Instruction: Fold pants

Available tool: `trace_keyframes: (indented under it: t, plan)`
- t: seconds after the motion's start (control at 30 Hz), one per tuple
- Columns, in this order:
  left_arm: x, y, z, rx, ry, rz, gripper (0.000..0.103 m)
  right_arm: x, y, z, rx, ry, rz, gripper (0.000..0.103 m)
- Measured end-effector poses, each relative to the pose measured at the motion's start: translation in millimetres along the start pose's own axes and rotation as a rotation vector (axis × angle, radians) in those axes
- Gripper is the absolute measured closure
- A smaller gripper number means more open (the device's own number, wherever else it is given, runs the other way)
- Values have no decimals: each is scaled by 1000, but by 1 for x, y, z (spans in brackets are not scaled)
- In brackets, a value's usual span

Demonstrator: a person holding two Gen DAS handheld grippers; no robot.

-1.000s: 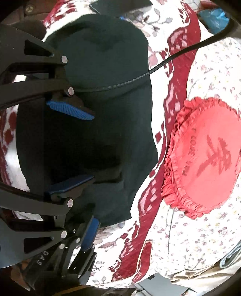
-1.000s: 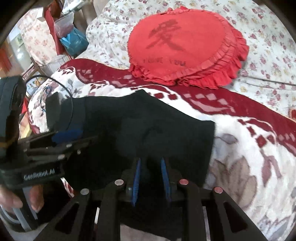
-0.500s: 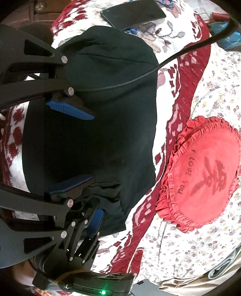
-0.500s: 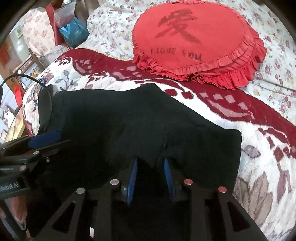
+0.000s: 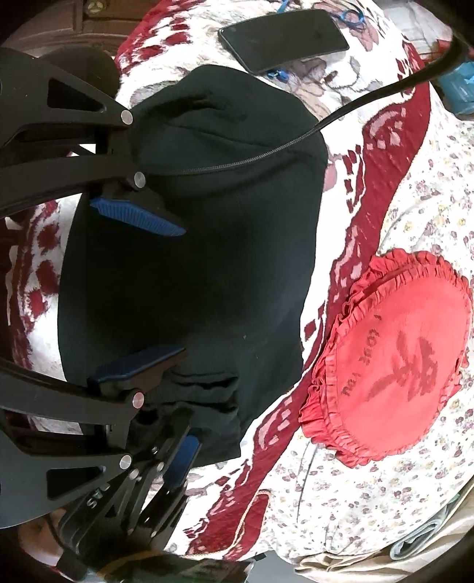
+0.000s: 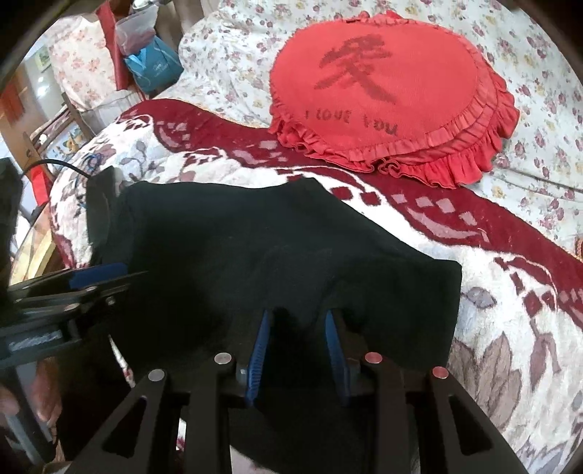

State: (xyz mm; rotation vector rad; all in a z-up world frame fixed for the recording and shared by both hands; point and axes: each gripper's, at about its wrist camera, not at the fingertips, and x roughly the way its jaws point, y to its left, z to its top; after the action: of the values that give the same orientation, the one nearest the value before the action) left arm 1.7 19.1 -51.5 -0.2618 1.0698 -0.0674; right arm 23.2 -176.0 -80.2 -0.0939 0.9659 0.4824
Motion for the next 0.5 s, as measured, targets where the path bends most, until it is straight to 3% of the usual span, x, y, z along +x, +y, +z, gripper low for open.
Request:
trace_keyframes:
  t: [0.17,0.33,0.43,0.5]
  plan:
    - [0,7,-3,-21,9,6,42,19,10,-11,-31,61,-3,65]
    - [-7,18,-5,-39,8,5,42,13,15,-1,-45,46,-3,63]
    - [-13,29,-5,-70,-8,-12,27,6,19,8,-47,18,15,61]
    - [-15,35,-5,-90,-14,-9,25,5,22,13,-41,13,34,61]
